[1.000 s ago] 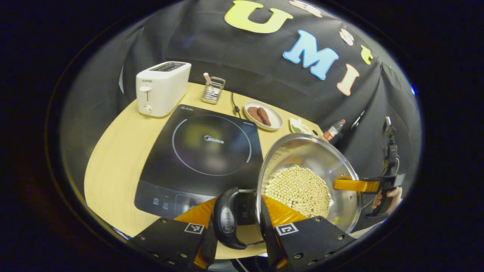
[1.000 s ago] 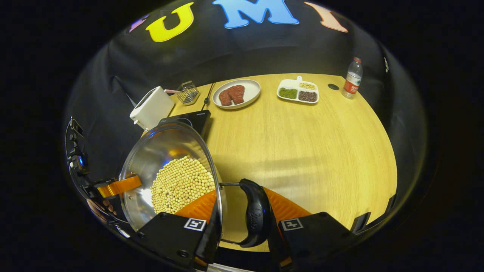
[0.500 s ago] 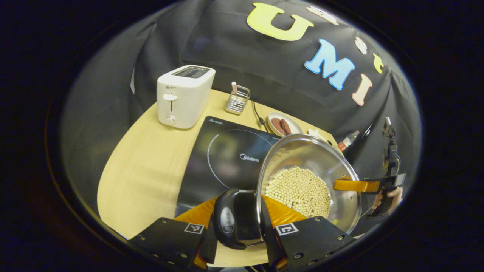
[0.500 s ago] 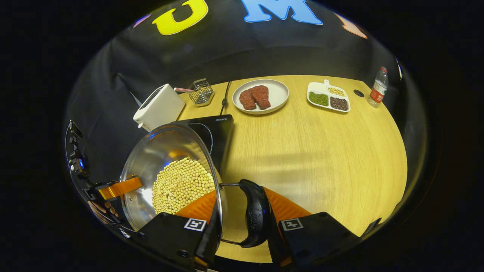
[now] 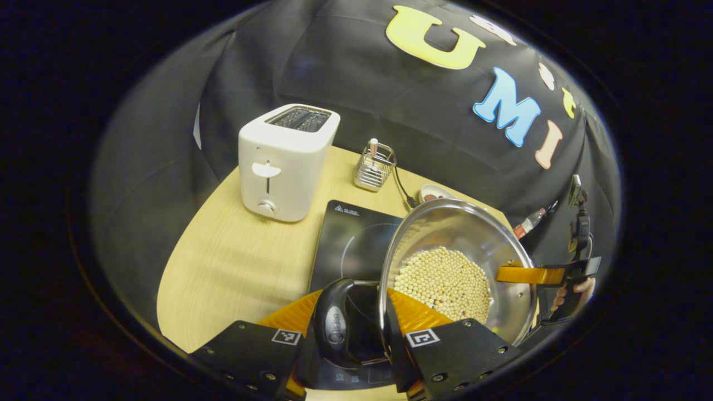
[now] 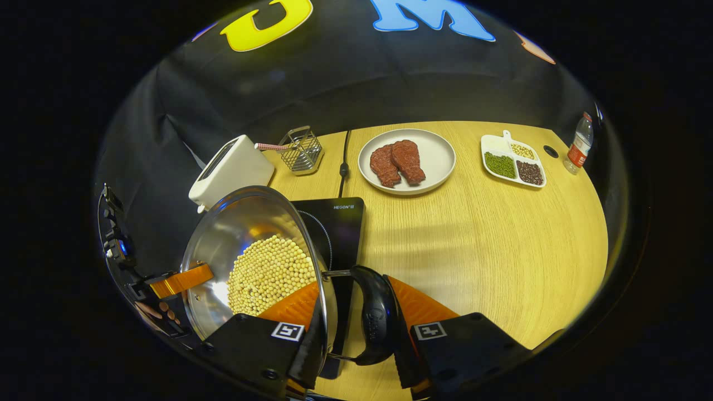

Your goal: First push the handle of the pot to place it horizontally, then grasp the pot with both hands and set it on the induction cooktop.

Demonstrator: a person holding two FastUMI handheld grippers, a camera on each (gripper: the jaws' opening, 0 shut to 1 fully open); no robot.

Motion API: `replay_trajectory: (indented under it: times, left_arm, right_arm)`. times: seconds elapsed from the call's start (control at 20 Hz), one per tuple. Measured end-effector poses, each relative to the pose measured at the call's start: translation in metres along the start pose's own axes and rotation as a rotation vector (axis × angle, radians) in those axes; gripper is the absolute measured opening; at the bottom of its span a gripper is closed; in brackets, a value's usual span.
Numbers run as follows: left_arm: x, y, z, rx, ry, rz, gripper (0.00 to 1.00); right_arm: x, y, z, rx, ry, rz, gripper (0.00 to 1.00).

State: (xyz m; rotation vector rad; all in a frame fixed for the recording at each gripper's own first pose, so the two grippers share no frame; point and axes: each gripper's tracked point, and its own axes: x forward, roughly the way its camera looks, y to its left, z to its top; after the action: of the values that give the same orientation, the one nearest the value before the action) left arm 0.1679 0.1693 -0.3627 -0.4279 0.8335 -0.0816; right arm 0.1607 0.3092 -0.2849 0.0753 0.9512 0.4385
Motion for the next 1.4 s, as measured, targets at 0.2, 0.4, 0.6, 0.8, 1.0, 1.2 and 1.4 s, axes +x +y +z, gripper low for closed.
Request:
replay_trajectory:
  times: [0.2,0.4,0.6,0.8,1.0,1.2,1.4]
  left_arm:
    - [0.030,0.011,0.015,0.011,0.011,-0.008,0.56]
    - [0.050,0.016,0.023,0.033,0.030,-0.012,0.53]
    - [0.056,0.021,0.028,0.055,0.038,-0.008,0.53]
    - [0.062,0.033,0.029,0.076,0.055,0.015,0.53]
    - [0.065,0.033,0.039,0.092,0.021,0.008,0.53]
    - [0.063,0.033,0.037,0.069,0.022,0.008,0.54]
    - [0.062,0.033,0.033,0.068,0.039,0.014,0.56]
  right_arm:
    - [0.021,0.003,0.014,0.033,-0.002,0.002,0.54]
    - [0.040,0.002,0.020,0.064,0.004,0.001,0.54]
    - [0.050,0.004,0.021,0.083,0.007,0.004,0.54]
    - [0.061,0.010,0.017,0.093,0.014,0.003,0.57]
    - [0.072,0.012,0.019,0.111,0.012,0.026,0.54]
    - [0.073,0.011,0.022,0.106,0.002,0.046,0.58]
    - [0.073,0.011,0.021,0.115,-0.001,0.048,0.56]
